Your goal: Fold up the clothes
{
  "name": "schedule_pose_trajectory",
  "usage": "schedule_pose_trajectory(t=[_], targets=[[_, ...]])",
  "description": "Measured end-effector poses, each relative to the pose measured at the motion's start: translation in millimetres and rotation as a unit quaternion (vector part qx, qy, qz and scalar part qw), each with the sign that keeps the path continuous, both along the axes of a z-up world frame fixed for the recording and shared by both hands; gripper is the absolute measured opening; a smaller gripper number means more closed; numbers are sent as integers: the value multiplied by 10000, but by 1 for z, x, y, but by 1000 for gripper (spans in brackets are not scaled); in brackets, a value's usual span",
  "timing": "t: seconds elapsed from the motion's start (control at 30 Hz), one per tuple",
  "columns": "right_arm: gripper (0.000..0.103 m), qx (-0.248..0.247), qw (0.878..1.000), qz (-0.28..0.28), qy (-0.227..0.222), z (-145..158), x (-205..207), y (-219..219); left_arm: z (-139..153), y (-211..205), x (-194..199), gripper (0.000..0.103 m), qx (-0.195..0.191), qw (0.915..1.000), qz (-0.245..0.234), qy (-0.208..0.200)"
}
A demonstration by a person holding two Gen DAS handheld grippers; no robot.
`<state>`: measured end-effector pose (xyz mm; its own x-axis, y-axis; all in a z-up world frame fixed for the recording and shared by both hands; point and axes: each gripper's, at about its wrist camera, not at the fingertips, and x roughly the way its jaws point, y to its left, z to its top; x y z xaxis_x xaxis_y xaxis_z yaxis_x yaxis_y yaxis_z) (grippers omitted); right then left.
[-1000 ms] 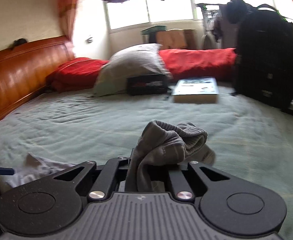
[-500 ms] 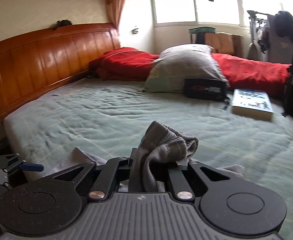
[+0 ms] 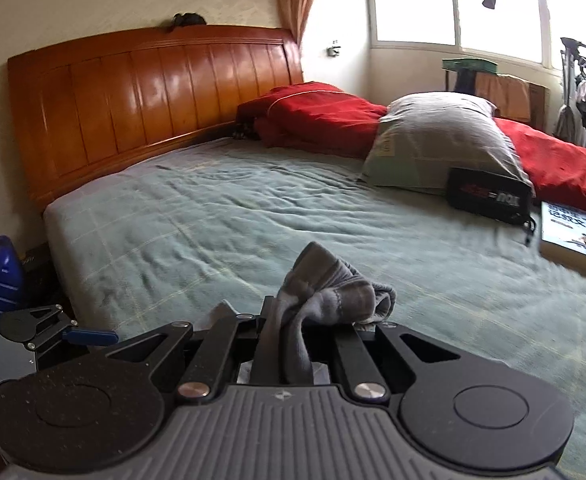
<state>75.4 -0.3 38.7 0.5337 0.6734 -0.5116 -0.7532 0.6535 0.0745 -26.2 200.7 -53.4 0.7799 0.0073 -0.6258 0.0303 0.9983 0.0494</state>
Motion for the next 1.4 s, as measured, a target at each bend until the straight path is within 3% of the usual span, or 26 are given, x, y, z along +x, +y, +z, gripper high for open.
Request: schedule_pose_trajectory(t=[0.3, 0.67, 0.77, 0.83, 0.93, 1.1, 1.2, 1.3, 1.4], targets=[[9, -250, 9986, 311, -352, 1, -13, 37, -2, 17, -8, 97, -127, 9994, 316, 22], [13, -1020, 9911, 844, -144, -62, -24, 85, -3, 37, -22, 97, -307, 9964, 787, 78], [29, -1075, 9890, 1015, 48, -75, -24, 91, -3, 43, -27, 97, -337, 9951, 925, 105], [49, -1107, 9871, 1121, 295, -82, -21, 93, -2, 46, -31, 97, -356, 9942, 1007, 120], [64, -1043, 9834, 1336, 646, -84, -18, 88, -1, 50, -35, 97, -397, 9932, 1091, 128], [79, -429, 9836, 1473, 953, -56, -10, 54, 5, 51, -30, 97, -287, 9939, 1056, 97], [87, 4, 9854, 1303, 1097, -35, 3, 23, 14, 43, -19, 97, -260, 9965, 797, -38], [88, -24, 9926, 876, 842, -21, 8, -8, 23, 34, -5, 97, -273, 9983, 467, -203], [91, -226, 9974, 352, 581, -14, 8, -46, 28, 18, 18, 97, -557, 9978, -118, -332]])
